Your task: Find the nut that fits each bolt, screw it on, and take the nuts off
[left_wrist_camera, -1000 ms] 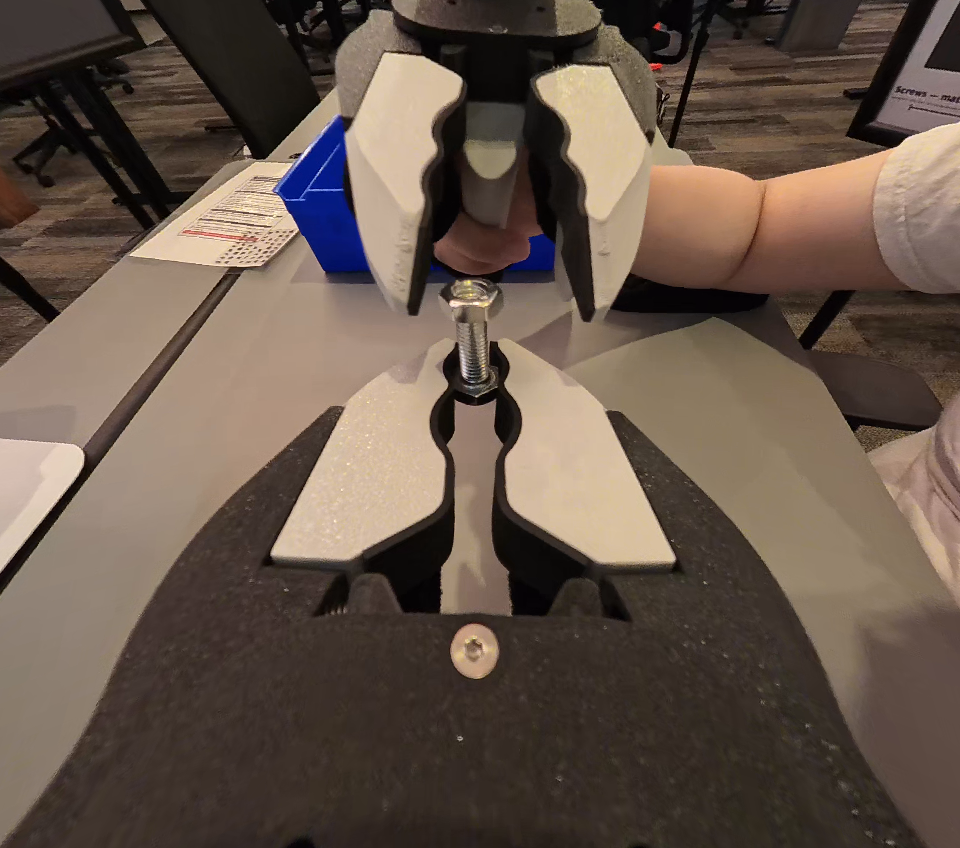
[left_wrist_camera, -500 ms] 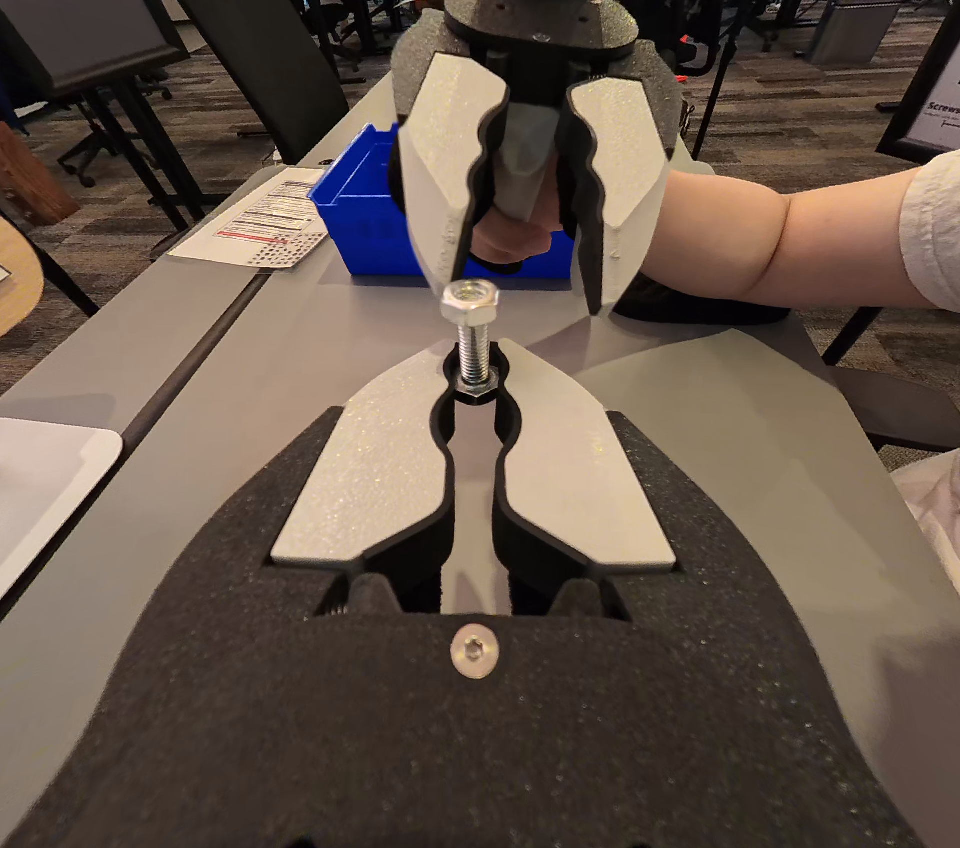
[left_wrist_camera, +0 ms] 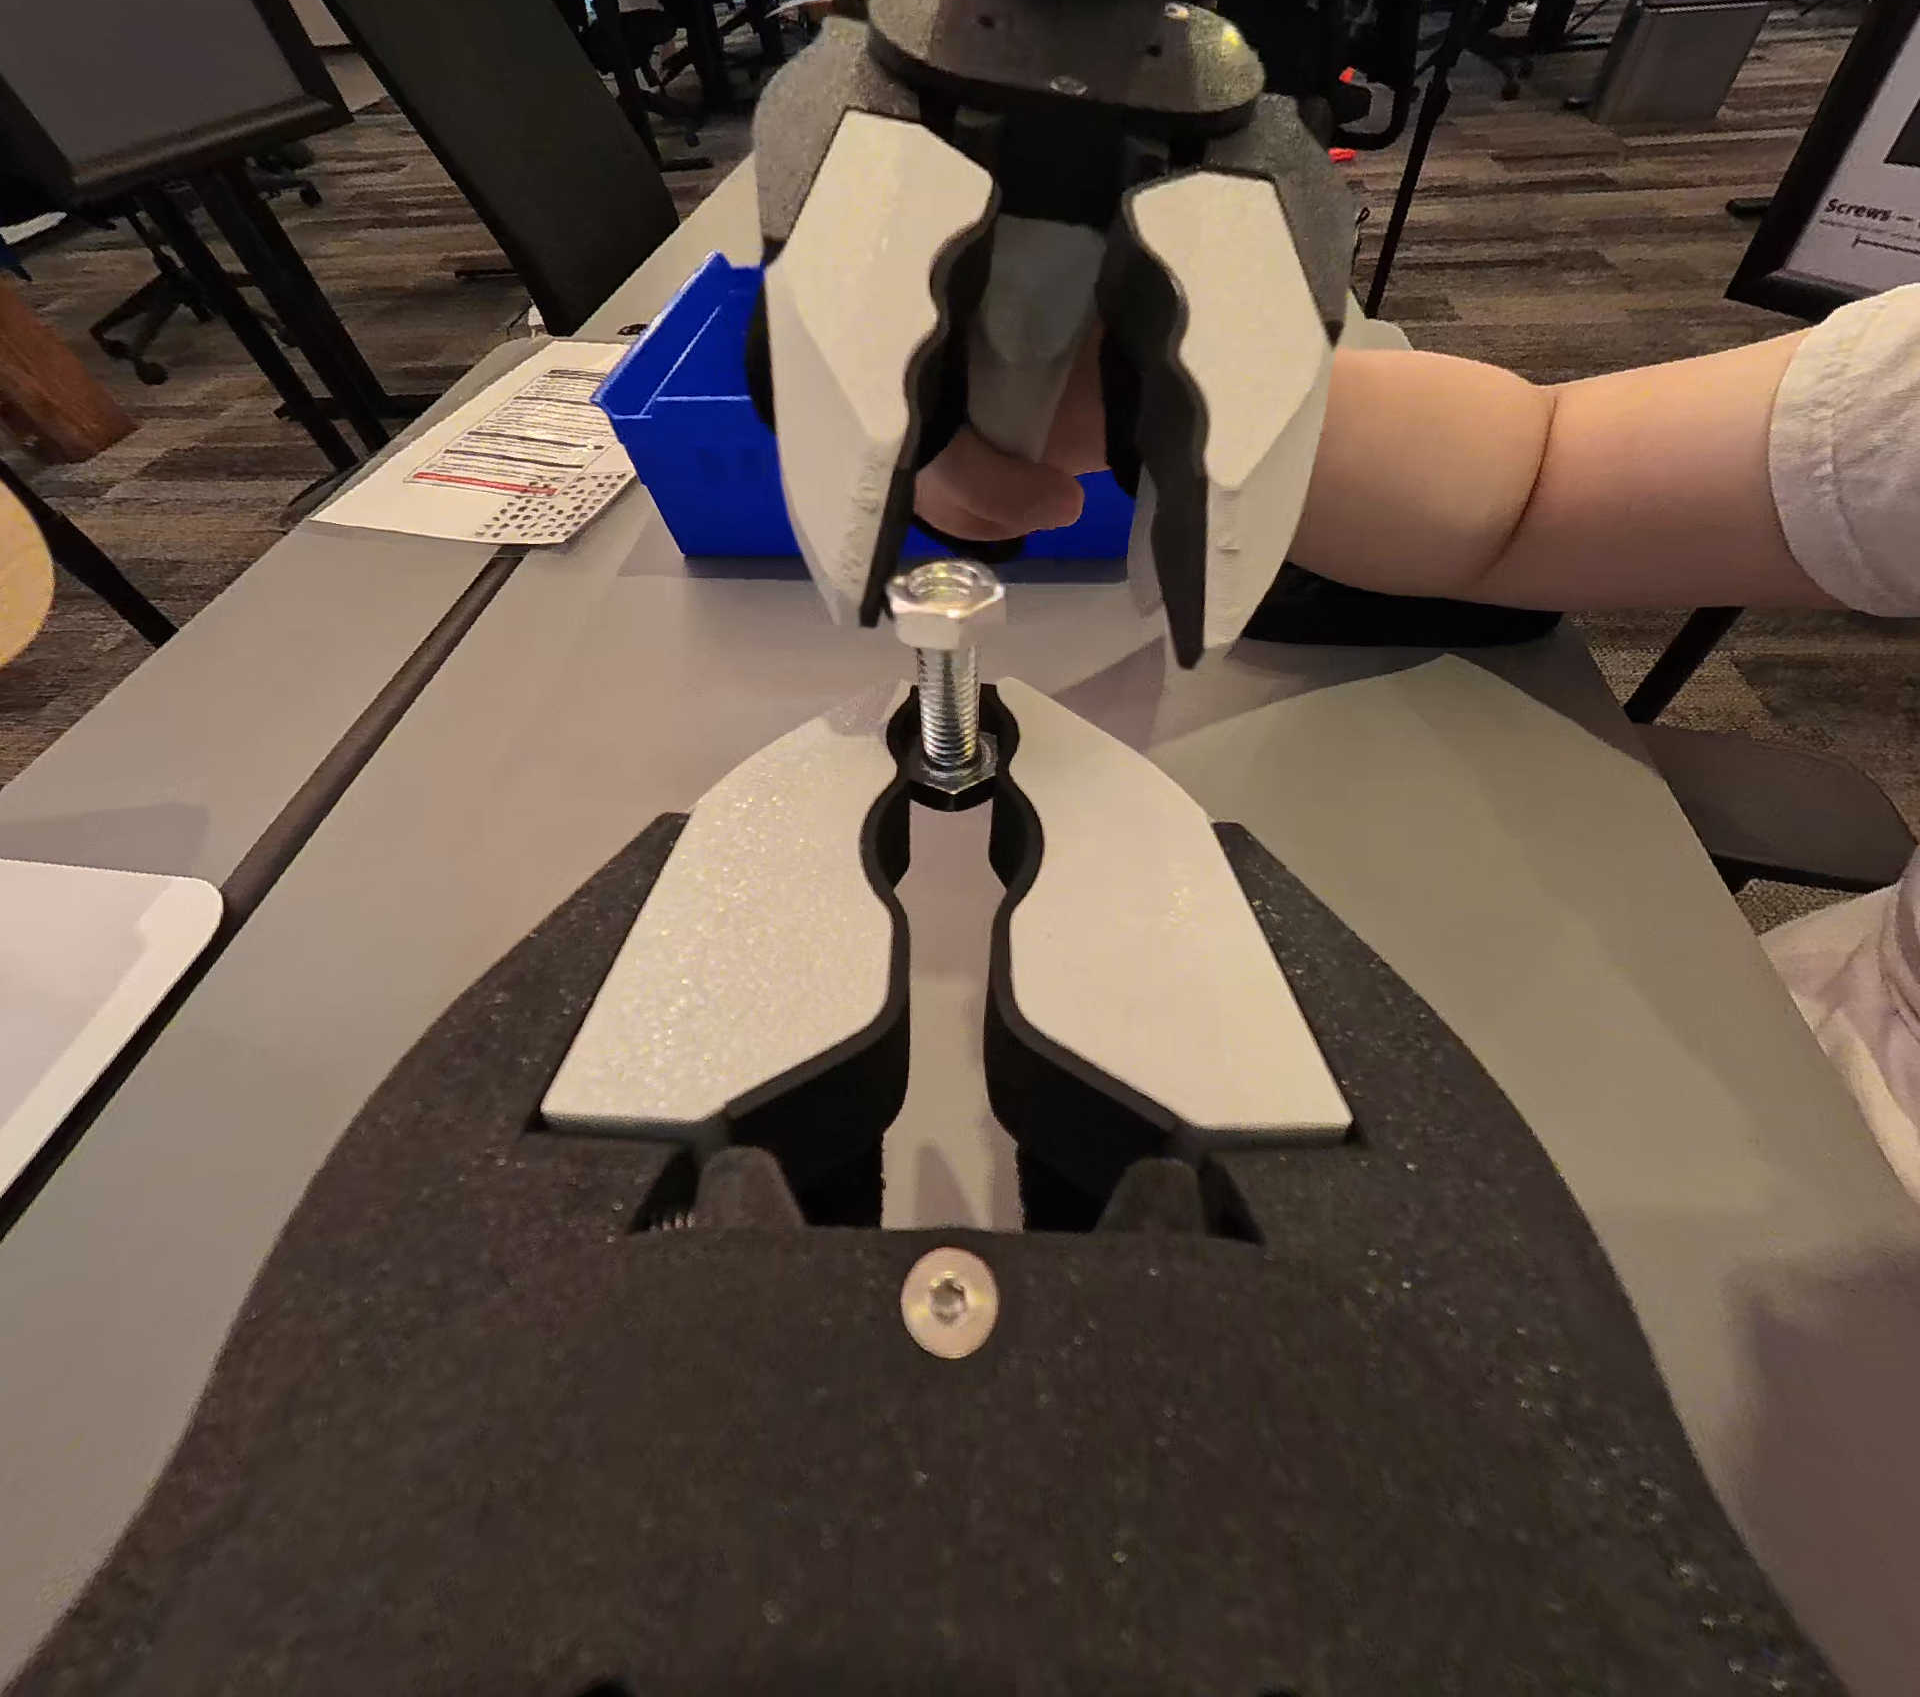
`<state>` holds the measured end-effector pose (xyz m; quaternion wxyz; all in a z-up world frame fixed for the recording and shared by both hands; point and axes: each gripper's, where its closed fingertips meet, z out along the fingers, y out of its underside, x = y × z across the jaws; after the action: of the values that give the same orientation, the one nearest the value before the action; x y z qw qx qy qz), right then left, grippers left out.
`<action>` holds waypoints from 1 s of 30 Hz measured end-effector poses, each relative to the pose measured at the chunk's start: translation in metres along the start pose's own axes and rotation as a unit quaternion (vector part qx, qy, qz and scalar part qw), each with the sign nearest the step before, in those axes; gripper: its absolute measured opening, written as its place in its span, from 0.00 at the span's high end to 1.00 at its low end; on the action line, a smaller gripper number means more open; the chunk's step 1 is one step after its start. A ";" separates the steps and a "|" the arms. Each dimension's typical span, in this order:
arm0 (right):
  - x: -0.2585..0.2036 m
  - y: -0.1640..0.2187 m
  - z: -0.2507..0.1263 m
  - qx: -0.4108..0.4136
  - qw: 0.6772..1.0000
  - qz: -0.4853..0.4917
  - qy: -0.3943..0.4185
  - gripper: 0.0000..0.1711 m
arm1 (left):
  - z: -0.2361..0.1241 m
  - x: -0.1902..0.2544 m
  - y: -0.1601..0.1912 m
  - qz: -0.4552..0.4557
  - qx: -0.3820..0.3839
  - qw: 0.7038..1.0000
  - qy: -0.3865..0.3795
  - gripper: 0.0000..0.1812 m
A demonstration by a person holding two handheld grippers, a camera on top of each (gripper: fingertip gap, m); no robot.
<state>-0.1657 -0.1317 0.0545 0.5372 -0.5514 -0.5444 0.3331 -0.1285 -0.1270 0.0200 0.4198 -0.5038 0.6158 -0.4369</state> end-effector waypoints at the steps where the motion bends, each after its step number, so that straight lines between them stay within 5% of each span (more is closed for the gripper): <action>1: 0.000 0.000 -0.001 -0.006 1.000 -0.006 0.003 0.77 | -0.001 -0.001 -0.001 0.000 0.001 1.000 -0.002 0.95; 6: -0.002 -0.002 -0.006 -0.012 1.000 -0.011 -0.003 0.83 | -0.004 -0.005 -0.001 -0.007 0.004 1.000 -0.007 0.95; 17: 0.001 0.002 -0.002 -0.023 1.000 -0.010 0.011 0.78 | 0.000 -0.002 0.002 -0.001 -0.005 1.000 -0.004 0.95; 20: -0.002 0.000 -0.009 -0.021 1.000 -0.003 -0.005 0.86 | -0.003 -0.006 0.001 -0.004 -0.003 1.000 -0.013 0.95; 30: 0.002 0.004 -0.001 -0.027 1.000 -0.007 0.012 0.77 | -0.001 -0.005 0.002 0.001 -0.007 1.000 -0.013 0.95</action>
<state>-0.1638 -0.1291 0.0511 0.5309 -0.5661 -0.5507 0.3074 -0.1290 -0.1216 0.0182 0.4250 -0.5116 0.6136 -0.4256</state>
